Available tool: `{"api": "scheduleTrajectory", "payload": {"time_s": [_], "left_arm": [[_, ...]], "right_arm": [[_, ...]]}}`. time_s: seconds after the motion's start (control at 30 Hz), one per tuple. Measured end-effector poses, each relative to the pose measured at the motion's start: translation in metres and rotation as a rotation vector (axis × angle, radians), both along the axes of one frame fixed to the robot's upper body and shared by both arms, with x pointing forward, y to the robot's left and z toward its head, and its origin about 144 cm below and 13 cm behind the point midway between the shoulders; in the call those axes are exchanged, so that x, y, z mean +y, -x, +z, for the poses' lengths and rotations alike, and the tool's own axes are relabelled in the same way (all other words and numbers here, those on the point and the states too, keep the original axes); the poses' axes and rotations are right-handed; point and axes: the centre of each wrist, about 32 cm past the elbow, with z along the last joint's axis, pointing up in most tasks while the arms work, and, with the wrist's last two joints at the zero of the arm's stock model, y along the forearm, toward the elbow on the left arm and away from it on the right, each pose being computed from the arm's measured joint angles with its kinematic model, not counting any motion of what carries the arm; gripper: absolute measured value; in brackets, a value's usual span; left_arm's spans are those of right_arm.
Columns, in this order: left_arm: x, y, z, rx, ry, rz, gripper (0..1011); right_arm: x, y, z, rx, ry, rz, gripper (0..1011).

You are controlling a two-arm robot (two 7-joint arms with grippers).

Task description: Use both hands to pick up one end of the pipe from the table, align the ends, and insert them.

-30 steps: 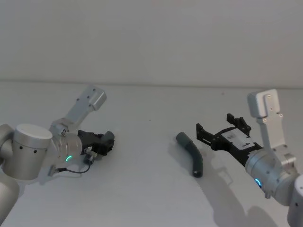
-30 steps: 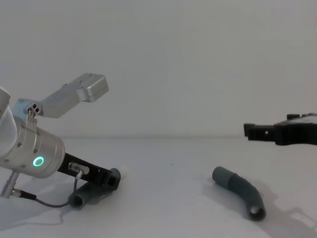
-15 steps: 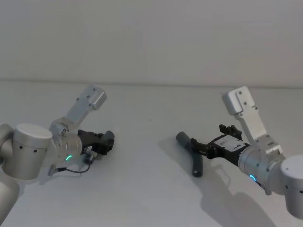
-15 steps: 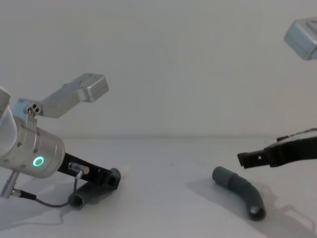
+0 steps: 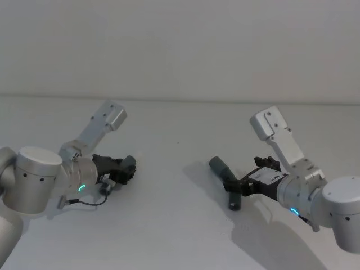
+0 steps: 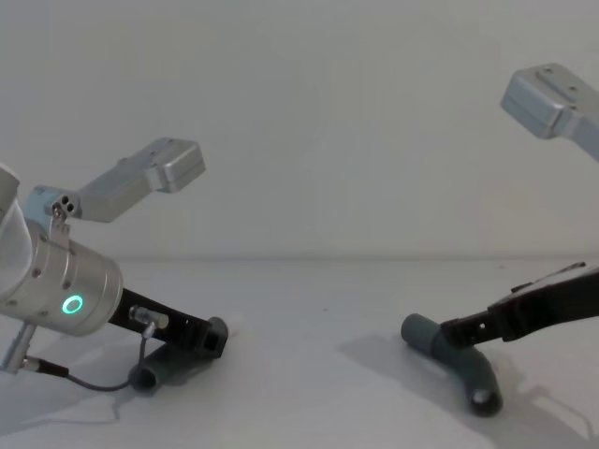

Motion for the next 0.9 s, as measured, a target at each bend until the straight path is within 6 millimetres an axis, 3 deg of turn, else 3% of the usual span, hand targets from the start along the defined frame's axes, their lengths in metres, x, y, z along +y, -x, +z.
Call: {"api": "scheduleTrajectory", "payload": {"time_s": [0.9], "left_arm": [[0.000,0.000,0.000,0.000,0.000,0.000,355]], "right_arm": [[0.012,-0.016,-0.003,0.069,-0.006,0.011,1001]]}}
